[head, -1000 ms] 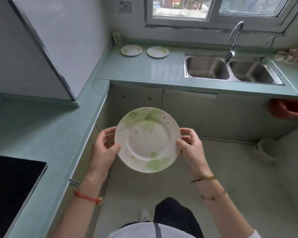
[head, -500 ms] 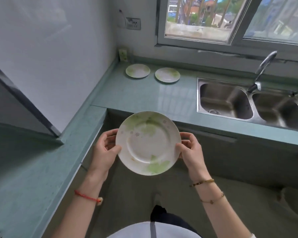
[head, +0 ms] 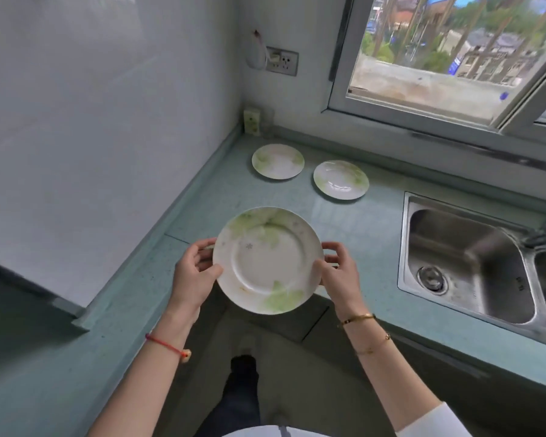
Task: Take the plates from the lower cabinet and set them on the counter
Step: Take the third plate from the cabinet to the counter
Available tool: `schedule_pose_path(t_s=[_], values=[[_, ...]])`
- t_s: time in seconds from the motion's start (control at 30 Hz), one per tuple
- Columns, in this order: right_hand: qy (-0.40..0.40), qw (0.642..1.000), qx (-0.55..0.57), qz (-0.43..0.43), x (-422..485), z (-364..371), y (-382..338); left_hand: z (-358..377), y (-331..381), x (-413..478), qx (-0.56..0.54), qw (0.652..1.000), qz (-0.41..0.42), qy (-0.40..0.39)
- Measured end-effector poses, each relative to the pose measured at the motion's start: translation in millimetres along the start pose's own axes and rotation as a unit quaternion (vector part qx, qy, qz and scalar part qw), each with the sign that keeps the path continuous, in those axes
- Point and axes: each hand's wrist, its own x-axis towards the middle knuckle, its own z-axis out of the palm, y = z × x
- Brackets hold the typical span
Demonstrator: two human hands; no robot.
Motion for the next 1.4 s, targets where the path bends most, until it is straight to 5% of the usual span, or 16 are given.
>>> schedule_pose_path(t_s=[0.6,1.4], values=[[0.049,0.985,-0.146,0.083,249,152,7,34,-60,305,0.120,0.985,-0.117,-0.050],[-0.003,0.967,-0.211,0.139,293,178,32,40,-82,356,0.202,0.964,-0.155,-0.071]])
